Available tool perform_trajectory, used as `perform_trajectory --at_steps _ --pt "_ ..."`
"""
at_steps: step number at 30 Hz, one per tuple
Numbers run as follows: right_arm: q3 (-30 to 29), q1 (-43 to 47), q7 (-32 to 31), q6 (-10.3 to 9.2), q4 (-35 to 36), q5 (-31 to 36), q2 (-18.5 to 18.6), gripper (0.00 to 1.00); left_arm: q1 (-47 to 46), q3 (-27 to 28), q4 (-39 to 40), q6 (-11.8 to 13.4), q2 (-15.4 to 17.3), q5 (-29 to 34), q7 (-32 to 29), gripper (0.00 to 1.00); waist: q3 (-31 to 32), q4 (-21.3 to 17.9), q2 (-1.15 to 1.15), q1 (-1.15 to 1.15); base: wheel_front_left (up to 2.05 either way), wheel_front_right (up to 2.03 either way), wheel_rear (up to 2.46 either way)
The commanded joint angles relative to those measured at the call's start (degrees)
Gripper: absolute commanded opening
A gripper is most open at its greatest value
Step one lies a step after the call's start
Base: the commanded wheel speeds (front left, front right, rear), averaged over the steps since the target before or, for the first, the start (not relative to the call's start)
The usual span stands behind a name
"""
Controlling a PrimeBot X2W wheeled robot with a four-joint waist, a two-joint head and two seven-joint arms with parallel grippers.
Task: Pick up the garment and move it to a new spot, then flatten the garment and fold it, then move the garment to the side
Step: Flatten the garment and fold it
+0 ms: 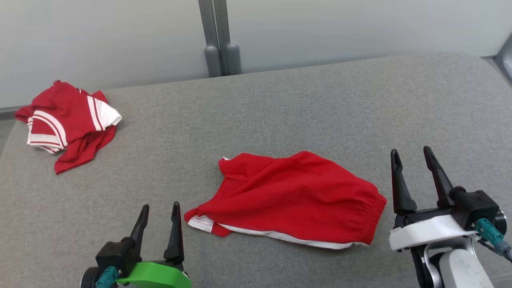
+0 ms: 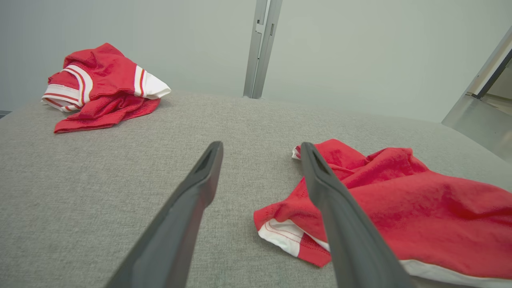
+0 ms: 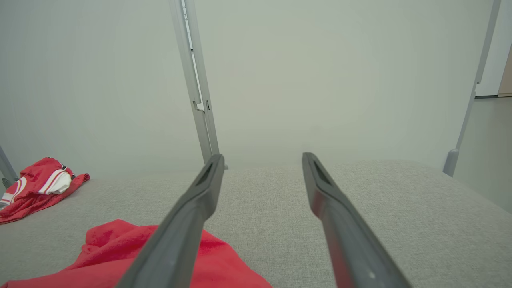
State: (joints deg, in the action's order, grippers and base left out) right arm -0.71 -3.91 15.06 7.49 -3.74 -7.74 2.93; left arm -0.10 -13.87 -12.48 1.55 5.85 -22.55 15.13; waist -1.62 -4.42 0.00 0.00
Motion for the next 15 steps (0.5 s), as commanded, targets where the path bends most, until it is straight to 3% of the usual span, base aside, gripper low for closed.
perform_trajectory --at_steps 1,15 --pt "0.6 0.9 0.2 0.00 0.2 0.3 0.0 1.00 0.9 0.6 0.1 -0.3 -0.3 0.8 0.0 1.00 0.6 0.5 0.00 0.00 0.00 0.00 0.00" --pt "3.6 2.0 0.2 0.00 -2.4 -0.7 0.0 1.00 1.9 3.7 -0.3 -2.1 -2.5 4.8 0.0 1.00 1.4 1.3 0.00 0.00 0.00 0.00 0.00"
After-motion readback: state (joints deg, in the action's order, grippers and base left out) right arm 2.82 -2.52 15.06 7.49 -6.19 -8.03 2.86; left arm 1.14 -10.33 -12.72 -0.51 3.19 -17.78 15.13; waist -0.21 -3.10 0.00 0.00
